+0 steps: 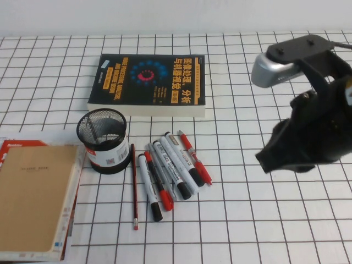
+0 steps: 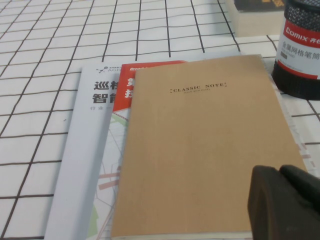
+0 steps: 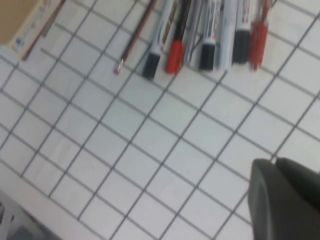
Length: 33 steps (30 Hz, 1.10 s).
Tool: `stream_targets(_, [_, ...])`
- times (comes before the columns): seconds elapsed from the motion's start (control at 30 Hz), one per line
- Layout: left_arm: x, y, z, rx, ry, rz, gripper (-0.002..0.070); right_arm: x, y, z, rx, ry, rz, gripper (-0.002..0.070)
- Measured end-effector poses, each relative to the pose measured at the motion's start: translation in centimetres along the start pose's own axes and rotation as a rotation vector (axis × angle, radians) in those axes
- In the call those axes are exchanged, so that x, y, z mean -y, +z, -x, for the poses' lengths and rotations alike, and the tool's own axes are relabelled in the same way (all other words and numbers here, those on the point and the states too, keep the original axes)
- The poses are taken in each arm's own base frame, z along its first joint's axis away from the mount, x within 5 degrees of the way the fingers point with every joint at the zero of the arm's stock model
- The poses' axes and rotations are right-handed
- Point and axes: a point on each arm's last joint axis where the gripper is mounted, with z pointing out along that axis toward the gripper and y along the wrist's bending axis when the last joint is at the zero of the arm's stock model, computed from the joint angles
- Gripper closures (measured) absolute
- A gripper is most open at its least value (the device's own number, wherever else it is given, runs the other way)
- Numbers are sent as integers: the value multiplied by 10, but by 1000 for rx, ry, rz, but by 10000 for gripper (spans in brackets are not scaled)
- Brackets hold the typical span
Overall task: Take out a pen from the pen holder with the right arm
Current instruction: 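Take a marker out of the pen holder and lay it on the table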
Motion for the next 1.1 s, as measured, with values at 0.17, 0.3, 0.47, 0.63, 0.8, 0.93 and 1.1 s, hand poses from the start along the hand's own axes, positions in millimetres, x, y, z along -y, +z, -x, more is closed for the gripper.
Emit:
stream_targets(0.17, [0,0,0,0,0,0,679,-2,-19,-17,-38,-106,4,690])
stream_targets(0.3, [0,0,0,0,0,0,679,-1,-23,-23,-23,-196,-9,690])
stream_targets(0.47, [0,0,0,0,0,0,679,6,-21,-37,44,-226,-53,691])
stream_targets(0.63, [0,0,0,0,0,0,679,34,-26,-80,326,-152,-163,692])
stream_targets(0.8, [0,0,0,0,0,0,679,69,-14,-146,622,-29,-351,692])
stream_targets(0.93, [0,0,0,0,0,0,679,81,3,-202,755,52,-473,692])
stream_targets(1.1, [0,0,0,0,0,0,679,86,24,-244,863,148,-541,692])
